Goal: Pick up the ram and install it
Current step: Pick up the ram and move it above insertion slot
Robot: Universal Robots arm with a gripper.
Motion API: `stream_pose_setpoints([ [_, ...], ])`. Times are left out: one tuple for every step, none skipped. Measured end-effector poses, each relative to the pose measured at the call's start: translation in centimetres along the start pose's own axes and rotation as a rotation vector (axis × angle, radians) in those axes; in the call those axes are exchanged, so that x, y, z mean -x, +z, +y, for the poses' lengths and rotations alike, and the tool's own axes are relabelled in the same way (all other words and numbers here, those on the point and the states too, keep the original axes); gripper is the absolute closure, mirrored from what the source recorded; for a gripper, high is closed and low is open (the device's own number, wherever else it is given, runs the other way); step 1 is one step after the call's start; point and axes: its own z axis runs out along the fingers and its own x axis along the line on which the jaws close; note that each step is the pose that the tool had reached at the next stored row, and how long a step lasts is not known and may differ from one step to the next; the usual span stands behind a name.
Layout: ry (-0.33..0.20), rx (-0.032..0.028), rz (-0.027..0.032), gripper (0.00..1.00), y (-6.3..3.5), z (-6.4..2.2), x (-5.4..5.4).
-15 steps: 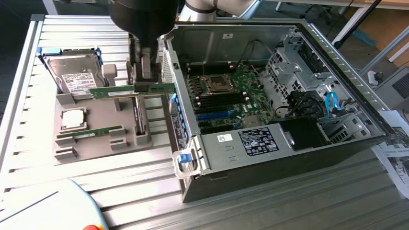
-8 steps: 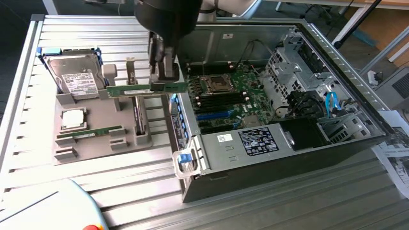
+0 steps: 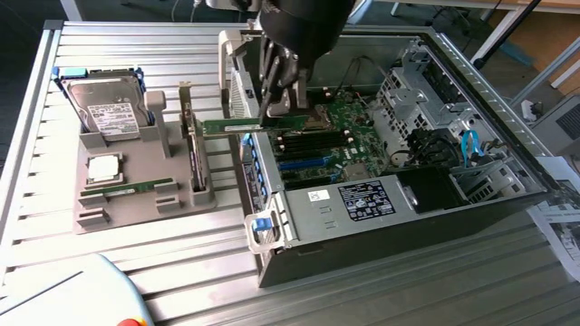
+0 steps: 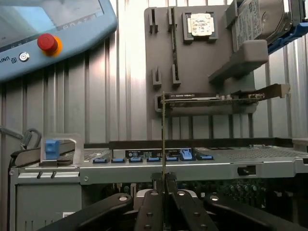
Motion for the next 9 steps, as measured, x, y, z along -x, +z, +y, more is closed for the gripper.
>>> stream_pose_setpoints([
  [0.0, 0.0, 0.0001, 0.87, -0.04, -0.46, 0.0],
  [0.0, 0.0, 0.0, 0.87, -0.08, -0.91, 0.0],
  [0.0, 0.0, 0.0001, 0.87, -0.14, -1.53, 0.0],
  [0.0, 0.0, 0.0001, 0.87, -0.18, -2.02, 0.0],
  [0.0, 0.0, 0.0002, 0.87, -0.25, -2.62, 0.1],
  [0.0, 0.0, 0.0002, 0.87, -0.28, -3.04, 0.1],
  [0.0, 0.0, 0.0003, 0.87, -0.34, -3.53, 0.1],
  [0.0, 0.0, 0.0002, 0.87, -0.38, -3.97, 0.1],
  [0.0, 0.0, 0.0003, 0.87, -0.45, -4.74, 0.1],
])
